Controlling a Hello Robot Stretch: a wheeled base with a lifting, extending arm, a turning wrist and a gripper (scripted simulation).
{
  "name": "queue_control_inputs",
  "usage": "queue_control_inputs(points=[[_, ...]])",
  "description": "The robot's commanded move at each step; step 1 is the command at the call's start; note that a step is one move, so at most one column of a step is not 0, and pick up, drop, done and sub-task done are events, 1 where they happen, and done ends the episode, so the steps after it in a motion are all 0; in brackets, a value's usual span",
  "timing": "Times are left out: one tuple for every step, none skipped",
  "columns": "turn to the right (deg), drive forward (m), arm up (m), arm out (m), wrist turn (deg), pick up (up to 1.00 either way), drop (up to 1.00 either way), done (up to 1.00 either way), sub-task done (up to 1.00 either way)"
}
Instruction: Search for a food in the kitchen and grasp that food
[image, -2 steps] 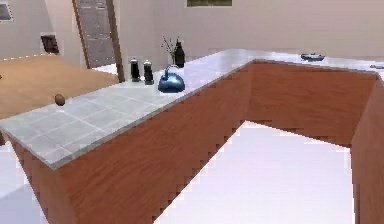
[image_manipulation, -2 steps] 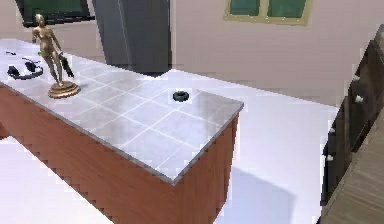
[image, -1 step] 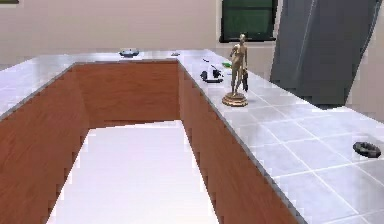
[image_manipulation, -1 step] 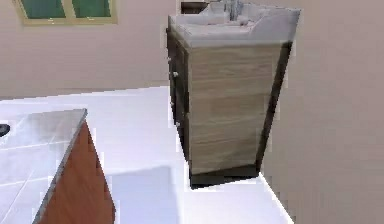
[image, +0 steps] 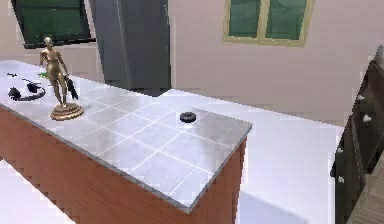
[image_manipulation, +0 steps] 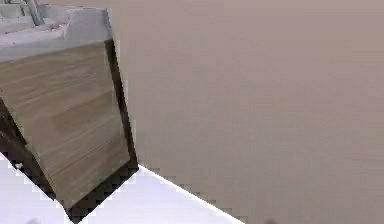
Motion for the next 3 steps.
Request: queue_control_inputs(points=[[30.0,0.0,0.0,0.0,0.0,0.0,0.0,0.0,0.0],[0.0,0.75,0.0,0.0,0.0,0.0,0.0,0.0,0.0],[-45.0,0.0,0.0,0.0,0.0,0.0,0.0,0.0,0.0]])
